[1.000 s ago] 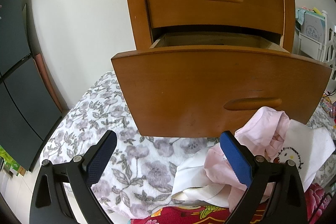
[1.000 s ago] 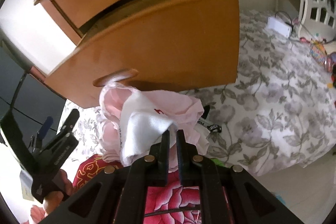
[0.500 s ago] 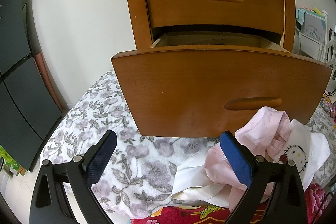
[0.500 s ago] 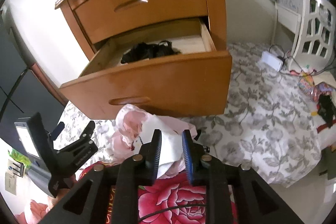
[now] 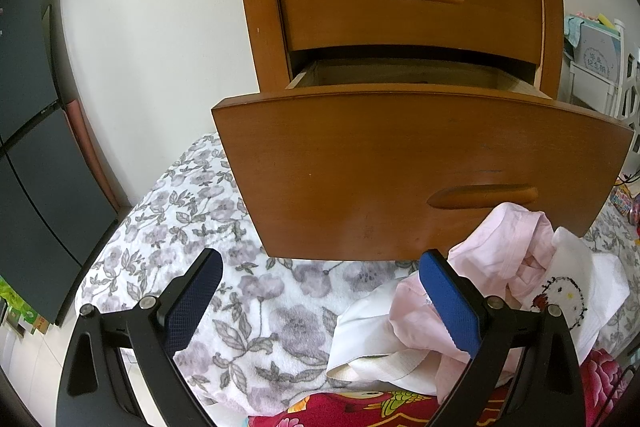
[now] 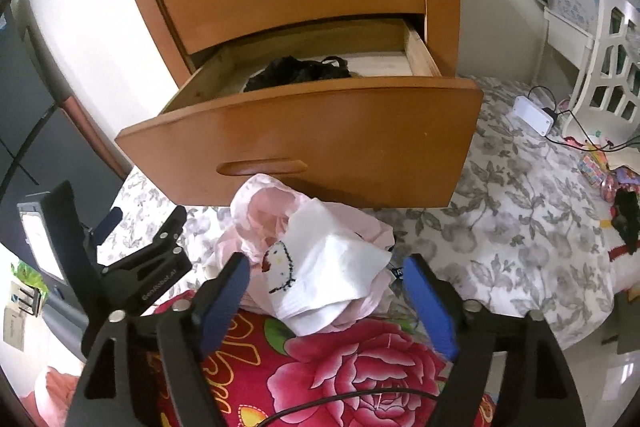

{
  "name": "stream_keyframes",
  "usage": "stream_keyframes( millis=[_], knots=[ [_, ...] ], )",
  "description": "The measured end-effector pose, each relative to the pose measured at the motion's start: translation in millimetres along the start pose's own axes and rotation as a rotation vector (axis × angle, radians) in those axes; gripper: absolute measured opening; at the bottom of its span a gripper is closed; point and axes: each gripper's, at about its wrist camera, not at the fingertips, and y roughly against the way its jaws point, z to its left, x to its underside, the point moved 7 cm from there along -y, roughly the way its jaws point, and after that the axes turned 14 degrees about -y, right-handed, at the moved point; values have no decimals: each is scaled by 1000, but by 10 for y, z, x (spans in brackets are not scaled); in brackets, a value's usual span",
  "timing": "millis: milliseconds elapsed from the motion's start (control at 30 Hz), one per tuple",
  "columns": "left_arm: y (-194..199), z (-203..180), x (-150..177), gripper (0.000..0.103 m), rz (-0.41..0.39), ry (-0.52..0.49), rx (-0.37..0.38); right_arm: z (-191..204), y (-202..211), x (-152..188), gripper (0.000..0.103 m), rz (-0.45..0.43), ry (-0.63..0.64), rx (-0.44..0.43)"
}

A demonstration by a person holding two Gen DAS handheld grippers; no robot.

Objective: Take underwear out of drawer
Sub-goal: 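Lower the white sock onto the pink shirt and open the right tool, then move the right tool into the drawer toward the black lace underwear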

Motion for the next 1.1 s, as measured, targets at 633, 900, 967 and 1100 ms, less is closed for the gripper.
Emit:
stream_keyframes(
  millis=[633,900,967,1100],
  knots=[
    [15,-4,-22,99,-10,-3,1,-21,-5,-39,103,-38,11,8],
    [40,19,-35,99,-23,10,1,-12,16,-88,103,-76,12,-8],
    [43,19,-38,99,-24,11,0,-6,10,-104,103,-75,10,-12],
    [38,25,-38,99,-22,17,4,64,17,-153,103,-72,18,-35]
  ],
)
